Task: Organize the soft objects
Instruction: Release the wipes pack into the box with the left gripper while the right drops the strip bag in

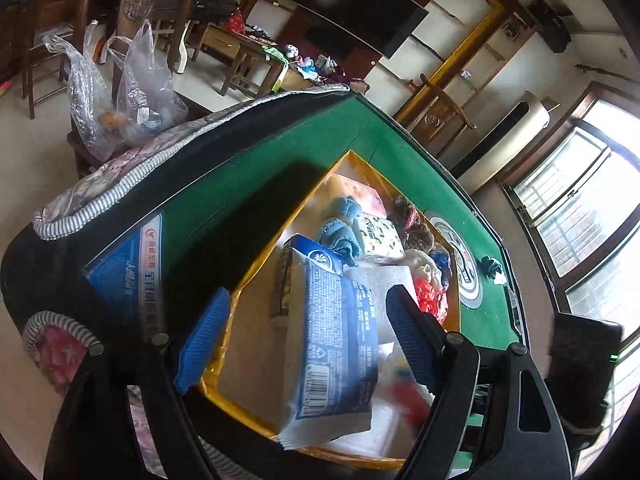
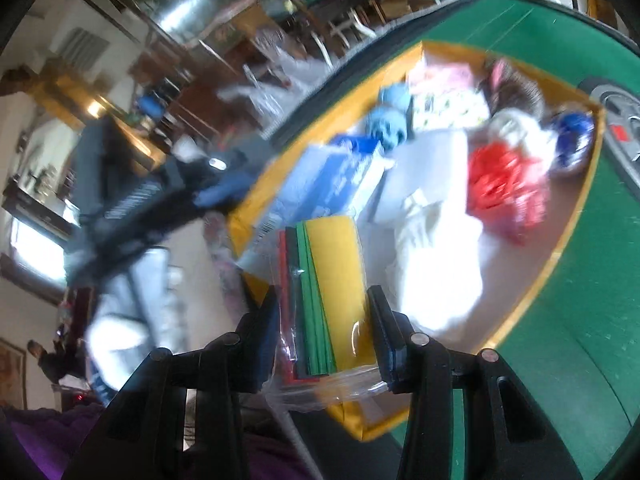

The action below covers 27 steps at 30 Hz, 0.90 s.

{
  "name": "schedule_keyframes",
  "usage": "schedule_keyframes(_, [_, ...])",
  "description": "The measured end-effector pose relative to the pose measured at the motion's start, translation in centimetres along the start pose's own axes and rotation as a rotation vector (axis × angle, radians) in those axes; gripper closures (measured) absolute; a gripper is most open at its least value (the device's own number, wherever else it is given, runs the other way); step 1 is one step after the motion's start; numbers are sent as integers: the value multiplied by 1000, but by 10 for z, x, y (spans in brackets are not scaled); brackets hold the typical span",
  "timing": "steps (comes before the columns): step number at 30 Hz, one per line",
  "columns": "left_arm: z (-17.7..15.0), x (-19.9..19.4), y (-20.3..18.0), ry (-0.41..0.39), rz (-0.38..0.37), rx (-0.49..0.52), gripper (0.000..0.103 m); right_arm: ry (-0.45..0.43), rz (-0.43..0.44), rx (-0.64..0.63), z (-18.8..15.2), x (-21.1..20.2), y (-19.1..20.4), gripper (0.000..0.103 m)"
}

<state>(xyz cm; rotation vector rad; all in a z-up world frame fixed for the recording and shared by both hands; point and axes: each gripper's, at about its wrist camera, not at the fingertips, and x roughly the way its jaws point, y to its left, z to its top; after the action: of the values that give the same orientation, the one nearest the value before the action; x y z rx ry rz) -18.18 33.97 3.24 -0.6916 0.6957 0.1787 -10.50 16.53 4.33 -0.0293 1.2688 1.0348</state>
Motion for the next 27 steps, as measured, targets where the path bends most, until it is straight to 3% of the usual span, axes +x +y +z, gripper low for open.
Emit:
schedule_keyframes(2, [0, 0, 2, 0, -2, 4, 23, 20, -72, 6, 3, 13, -7, 65])
schedule_keyframes(5, [-1, -2, 3, -5, -1, 14, 22, 4, -253, -7, 9, 19, -17, 64])
schedule_keyframes(7, [-3, -3, 3, -11, 12, 29, 22, 18, -300, 4, 13, 24, -23, 64])
schedule_keyframes(9, [-3, -3, 3, -13, 19, 35, 22, 14, -302, -7, 12, 27, -20, 63])
schedule_keyframes(11, [-3, -1, 2, -16, 30, 43, 22, 27, -263, -30, 11, 31, -12, 48])
schedule_keyframes(13, [-4, 0, -1, -20, 58, 59, 22, 30, -235, -51, 9, 29, -8, 40])
schedule_keyframes(19, [-8, -3, -17, -75, 187, 154, 22, -15, -207, -39, 5, 16, -11, 40])
schedule_keyframes(27, [-17, -4, -48, -141, 343, 293, 22, -158, -152, -8, -13, -42, -26, 40])
